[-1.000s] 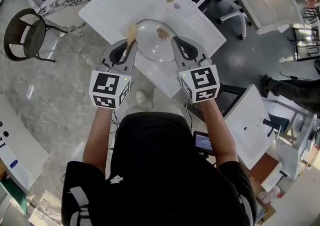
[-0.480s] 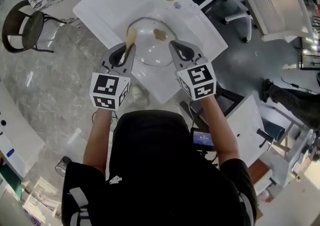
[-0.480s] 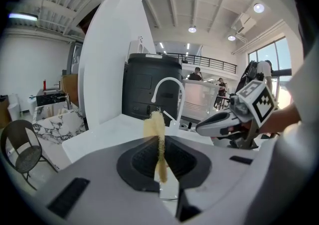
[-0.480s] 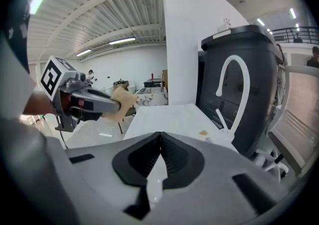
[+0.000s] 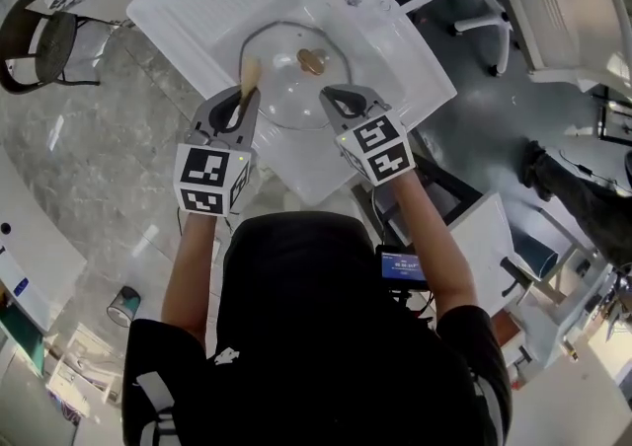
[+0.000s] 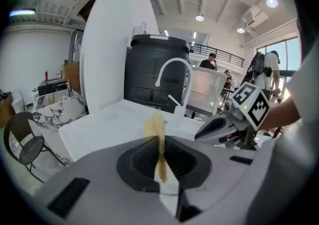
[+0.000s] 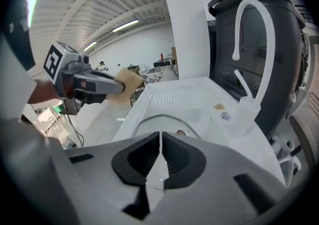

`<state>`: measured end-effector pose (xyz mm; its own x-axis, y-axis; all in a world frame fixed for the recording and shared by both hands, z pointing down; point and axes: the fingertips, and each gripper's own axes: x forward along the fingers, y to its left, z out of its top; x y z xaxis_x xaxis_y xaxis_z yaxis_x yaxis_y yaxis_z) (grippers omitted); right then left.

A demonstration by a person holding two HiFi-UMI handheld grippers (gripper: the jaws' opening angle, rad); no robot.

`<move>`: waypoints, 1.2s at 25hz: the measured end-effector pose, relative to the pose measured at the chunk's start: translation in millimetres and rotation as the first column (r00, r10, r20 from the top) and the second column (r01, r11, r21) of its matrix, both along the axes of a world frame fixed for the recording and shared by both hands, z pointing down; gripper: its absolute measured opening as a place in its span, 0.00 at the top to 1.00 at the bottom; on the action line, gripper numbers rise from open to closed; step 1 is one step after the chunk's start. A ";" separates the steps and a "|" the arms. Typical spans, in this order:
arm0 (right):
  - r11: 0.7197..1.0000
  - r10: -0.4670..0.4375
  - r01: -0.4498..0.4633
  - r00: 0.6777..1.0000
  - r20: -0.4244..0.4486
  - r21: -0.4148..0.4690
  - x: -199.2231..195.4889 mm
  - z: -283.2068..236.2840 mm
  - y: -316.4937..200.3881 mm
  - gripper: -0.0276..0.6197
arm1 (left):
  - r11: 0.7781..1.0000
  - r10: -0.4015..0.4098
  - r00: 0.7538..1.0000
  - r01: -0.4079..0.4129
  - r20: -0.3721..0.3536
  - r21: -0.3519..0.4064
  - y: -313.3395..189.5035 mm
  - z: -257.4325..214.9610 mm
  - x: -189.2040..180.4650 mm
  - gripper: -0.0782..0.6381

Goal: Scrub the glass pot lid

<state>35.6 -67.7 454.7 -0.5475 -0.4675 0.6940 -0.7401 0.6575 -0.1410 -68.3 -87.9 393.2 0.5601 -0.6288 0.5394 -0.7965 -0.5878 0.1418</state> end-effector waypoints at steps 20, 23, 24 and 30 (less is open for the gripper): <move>0.980 -0.108 0.098 0.993 -0.051 -0.175 -5.4 103.1 -50.5 0.75 | 0.986 -0.103 0.992 0.111 0.068 -0.121 -9.6 64.1 -10.6 0.86; 0.978 -0.109 0.094 0.991 -0.073 -0.188 -6.4 115.6 -57.9 0.75 | 0.984 -0.109 0.991 0.118 0.077 -0.133 -10.6 70.8 -10.2 0.86; 0.977 -0.110 0.093 0.990 -0.083 -0.190 -6.5 119.2 -59.5 0.75 | 0.983 -0.115 0.991 0.124 0.070 -0.138 -11.1 72.0 -9.8 0.86; 0.974 -0.132 0.109 0.985 -0.109 -0.199 -9.6 133.8 -65.2 0.75 | 0.979 -0.127 0.990 0.134 0.055 -0.150 -16.7 76.8 -7.6 0.86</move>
<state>25.9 -132.9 588.5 -0.4980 -0.2553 0.8288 -0.6763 0.7126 -0.1869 -75.8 -104.6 470.0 0.4513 -0.6028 0.6580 -0.8727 -0.4522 0.1843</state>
